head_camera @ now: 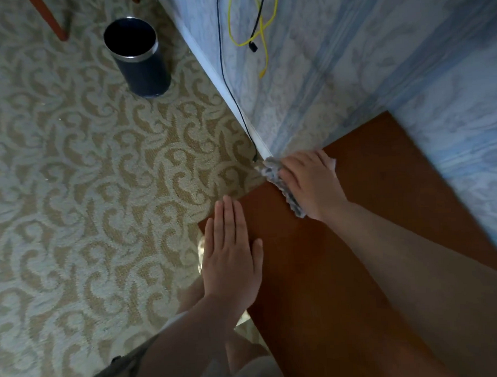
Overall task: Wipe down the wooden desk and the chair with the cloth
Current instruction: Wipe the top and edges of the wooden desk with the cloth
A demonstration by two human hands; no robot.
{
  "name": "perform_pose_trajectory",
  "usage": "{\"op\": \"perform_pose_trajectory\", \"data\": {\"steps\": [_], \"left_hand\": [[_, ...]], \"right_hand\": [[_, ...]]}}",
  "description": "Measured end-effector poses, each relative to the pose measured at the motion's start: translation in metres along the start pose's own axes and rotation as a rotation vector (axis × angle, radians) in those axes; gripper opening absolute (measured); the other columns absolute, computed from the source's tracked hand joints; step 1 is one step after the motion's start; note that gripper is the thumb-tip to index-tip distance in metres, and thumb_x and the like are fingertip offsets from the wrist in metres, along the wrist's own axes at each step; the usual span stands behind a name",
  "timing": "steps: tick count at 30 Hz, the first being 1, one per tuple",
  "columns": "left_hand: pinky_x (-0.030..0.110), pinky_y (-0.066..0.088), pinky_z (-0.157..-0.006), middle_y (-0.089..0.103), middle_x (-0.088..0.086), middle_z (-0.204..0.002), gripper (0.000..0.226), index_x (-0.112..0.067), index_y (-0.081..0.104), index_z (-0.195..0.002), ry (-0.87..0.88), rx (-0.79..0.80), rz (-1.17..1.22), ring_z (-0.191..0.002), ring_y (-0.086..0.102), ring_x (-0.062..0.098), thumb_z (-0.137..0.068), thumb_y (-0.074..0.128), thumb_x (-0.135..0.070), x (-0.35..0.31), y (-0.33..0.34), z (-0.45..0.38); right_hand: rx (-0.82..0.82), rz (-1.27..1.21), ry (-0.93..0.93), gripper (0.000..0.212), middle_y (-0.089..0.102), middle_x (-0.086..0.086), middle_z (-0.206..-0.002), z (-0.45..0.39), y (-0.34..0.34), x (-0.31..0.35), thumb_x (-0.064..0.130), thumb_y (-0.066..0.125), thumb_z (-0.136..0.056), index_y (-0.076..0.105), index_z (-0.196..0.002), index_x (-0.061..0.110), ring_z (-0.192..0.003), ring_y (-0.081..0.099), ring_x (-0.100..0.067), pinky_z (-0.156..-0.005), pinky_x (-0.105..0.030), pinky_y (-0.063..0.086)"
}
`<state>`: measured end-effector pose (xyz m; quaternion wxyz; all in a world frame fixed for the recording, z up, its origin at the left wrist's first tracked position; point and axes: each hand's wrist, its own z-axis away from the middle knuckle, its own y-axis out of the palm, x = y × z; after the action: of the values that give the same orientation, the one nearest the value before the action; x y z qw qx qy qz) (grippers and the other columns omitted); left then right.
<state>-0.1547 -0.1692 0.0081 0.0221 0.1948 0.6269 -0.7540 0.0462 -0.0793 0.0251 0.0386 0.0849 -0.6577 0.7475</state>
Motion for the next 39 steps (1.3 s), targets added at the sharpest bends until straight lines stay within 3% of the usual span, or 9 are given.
{"op": "perform_pose_trajectory", "data": {"steps": [2,8,14,18,23,29,32,35,39], "left_hand": [[0.04,0.004,-0.12,0.002,0.013,-0.162,0.068,-0.003,0.005,-0.154,-0.018,0.009,-0.01,-0.15,-0.004,0.022,-0.1,0.02,-0.043,-0.006,0.001,-0.016],[0.032,-0.004,-0.12,0.008,-0.004,-0.162,0.061,-0.019,0.011,-0.154,-0.263,-0.046,0.171,-0.149,0.0,0.009,-0.098,0.001,-0.041,-0.021,0.0,-0.064],[0.044,0.005,-0.119,0.02,0.001,-0.16,0.054,-0.019,0.015,-0.152,-0.138,-0.005,0.031,-0.149,0.011,0.017,-0.102,0.016,-0.037,-0.024,0.006,-0.064],[0.039,-0.003,-0.118,0.023,-0.002,-0.159,0.055,-0.022,0.023,-0.152,-0.279,-0.025,0.075,-0.149,0.009,0.014,-0.101,0.01,-0.038,-0.042,0.004,-0.08],[0.042,0.003,-0.119,0.02,0.004,-0.16,0.055,-0.015,0.017,-0.154,-0.03,0.027,0.028,-0.149,0.008,0.017,-0.102,0.017,-0.034,-0.052,0.007,-0.08],[0.045,0.019,-0.115,0.026,0.009,-0.158,0.057,-0.007,0.024,-0.151,0.211,0.093,0.028,-0.148,0.016,0.019,-0.099,0.025,-0.032,-0.05,0.006,-0.079],[0.046,0.021,-0.115,0.021,0.002,-0.16,0.057,-0.013,0.023,-0.153,0.225,0.101,0.035,-0.148,0.015,0.016,-0.099,0.025,-0.031,-0.05,0.005,-0.078],[0.045,0.019,-0.116,0.02,0.001,-0.16,0.057,-0.015,0.022,-0.153,0.217,0.095,0.04,-0.148,0.015,0.015,-0.099,0.026,-0.031,-0.051,0.004,-0.079],[0.044,0.021,-0.115,0.023,0.001,-0.159,0.057,-0.014,0.025,-0.152,0.211,0.087,0.05,-0.147,0.018,0.014,-0.098,0.027,-0.031,-0.05,0.004,-0.079]], "right_hand": [[-0.046,-0.018,0.108,0.047,0.062,0.002,-0.116,0.002,0.006,0.02,0.039,0.023,-0.1,0.064,-0.113,0.02,-0.12,0.046,-0.019,-0.115,-0.036,0.013],[0.099,-0.113,-0.254,0.045,0.063,0.002,-0.107,-0.004,0.001,0.01,0.039,0.028,-0.101,0.064,-0.112,0.016,-0.11,0.05,-0.018,-0.116,-0.035,0.017],[-0.07,0.011,0.14,0.043,0.065,0.002,-0.102,-0.012,0.002,-0.002,0.038,0.027,-0.099,0.067,-0.102,0.021,-0.109,0.055,-0.022,-0.114,-0.041,0.023],[0.127,0.003,-0.253,0.039,0.061,0.003,-0.117,-0.011,-0.006,-0.024,0.032,0.031,-0.099,0.057,-0.128,0.025,-0.117,0.049,-0.02,-0.116,-0.038,0.017],[-0.035,0.085,0.29,0.046,0.063,-0.002,-0.114,-0.03,-0.021,-0.079,0.037,0.024,-0.099,0.064,-0.114,0.019,-0.115,0.05,-0.025,-0.114,-0.042,0.021],[0.181,-0.012,-0.242,0.042,0.063,0.003,-0.114,-0.022,-0.014,-0.048,0.036,0.029,-0.099,0.059,-0.127,0.024,-0.115,0.049,-0.02,-0.113,-0.039,0.02],[0.149,0.03,-0.019,0.04,0.066,-0.003,-0.108,-0.041,-0.026,-0.107,0.035,0.03,-0.098,0.064,-0.116,0.023,-0.11,0.052,-0.03,-0.099,-0.042,0.027],[0.039,0.111,0.242,0.035,0.06,-0.004,-0.123,-0.051,-0.032,-0.135,0.031,0.031,-0.105,0.058,-0.124,0.019,-0.121,0.045,-0.025,-0.114,-0.039,0.017],[0.155,0.0,0.008,0.038,0.058,-0.001,-0.123,-0.041,-0.03,-0.109,0.033,0.033,-0.104,0.055,-0.132,0.02,-0.12,0.042,-0.02,-0.11,-0.028,0.012]]}}
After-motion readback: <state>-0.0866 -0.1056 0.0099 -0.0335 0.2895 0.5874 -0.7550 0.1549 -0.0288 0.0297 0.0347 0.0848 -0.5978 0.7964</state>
